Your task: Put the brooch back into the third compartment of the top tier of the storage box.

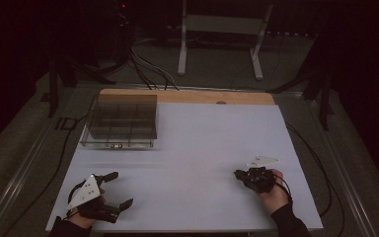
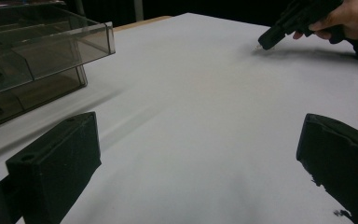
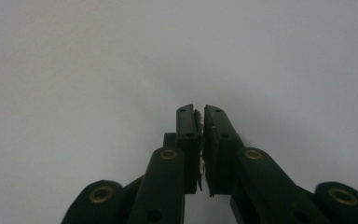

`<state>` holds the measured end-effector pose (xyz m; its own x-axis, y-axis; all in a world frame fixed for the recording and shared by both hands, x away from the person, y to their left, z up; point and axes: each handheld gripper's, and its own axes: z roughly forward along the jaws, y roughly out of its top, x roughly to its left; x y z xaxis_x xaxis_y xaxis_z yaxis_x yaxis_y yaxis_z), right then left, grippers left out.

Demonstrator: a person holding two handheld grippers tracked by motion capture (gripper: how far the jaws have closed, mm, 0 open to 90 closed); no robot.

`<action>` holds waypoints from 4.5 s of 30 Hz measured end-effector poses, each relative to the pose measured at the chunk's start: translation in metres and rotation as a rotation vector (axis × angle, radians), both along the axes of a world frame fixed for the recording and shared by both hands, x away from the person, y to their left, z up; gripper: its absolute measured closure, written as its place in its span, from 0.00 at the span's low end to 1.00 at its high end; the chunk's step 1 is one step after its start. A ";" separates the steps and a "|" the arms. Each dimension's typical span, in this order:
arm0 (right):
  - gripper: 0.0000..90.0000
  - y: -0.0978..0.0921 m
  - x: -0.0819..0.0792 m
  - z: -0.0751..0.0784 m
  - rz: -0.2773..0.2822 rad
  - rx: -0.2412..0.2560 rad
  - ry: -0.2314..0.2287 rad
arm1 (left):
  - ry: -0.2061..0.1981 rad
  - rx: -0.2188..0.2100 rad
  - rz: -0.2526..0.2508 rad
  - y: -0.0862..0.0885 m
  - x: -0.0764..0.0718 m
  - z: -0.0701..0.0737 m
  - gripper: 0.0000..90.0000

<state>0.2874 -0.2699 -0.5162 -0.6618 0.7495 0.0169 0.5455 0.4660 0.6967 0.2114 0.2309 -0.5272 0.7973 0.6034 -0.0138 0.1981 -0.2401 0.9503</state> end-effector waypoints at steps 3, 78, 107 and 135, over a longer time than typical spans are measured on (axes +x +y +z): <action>0.95 0.001 0.000 0.001 0.001 -0.002 -0.002 | 0.002 -0.001 0.000 0.000 0.000 0.000 0.01; 0.95 0.074 0.036 0.059 0.169 -0.023 -0.088 | -0.005 -0.002 0.003 0.000 -0.002 0.001 0.01; 0.95 0.128 0.060 0.084 0.259 0.026 -0.113 | -0.007 -0.007 0.002 0.000 -0.003 0.001 0.01; 0.95 0.169 0.075 0.103 0.319 0.019 -0.129 | -0.008 -0.008 0.001 0.001 -0.003 0.001 0.01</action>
